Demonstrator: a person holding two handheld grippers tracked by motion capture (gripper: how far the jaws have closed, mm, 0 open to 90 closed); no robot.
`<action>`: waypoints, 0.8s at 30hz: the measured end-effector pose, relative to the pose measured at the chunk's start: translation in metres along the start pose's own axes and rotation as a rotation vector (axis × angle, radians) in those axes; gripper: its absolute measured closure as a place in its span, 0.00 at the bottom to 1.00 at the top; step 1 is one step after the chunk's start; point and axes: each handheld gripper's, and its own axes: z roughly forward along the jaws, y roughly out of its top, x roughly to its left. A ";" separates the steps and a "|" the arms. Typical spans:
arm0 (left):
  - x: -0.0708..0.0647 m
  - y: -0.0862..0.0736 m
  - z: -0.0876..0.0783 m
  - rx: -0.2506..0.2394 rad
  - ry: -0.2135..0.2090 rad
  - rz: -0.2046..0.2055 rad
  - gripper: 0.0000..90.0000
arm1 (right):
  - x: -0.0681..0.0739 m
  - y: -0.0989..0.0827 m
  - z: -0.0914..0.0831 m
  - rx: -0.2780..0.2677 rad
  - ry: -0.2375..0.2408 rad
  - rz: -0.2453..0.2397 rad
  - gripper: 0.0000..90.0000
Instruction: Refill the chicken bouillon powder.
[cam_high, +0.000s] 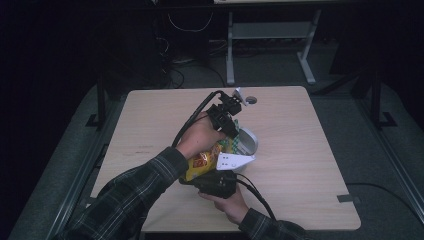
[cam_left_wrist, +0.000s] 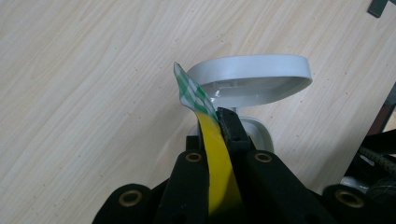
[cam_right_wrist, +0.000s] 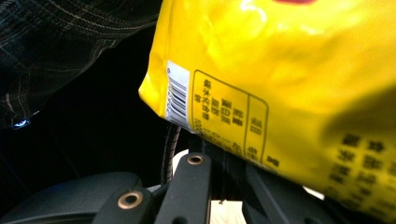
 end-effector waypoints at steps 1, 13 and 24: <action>0.000 0.000 0.000 0.000 0.001 0.001 1.00 | 0.000 0.000 0.000 0.000 0.000 0.000 1.00; 0.000 0.001 0.000 0.007 0.004 0.007 1.00 | 0.000 0.000 0.000 -0.002 0.000 0.001 1.00; 0.000 0.001 0.001 0.009 0.001 0.004 1.00 | 0.000 0.001 -0.001 -0.001 0.000 -0.003 1.00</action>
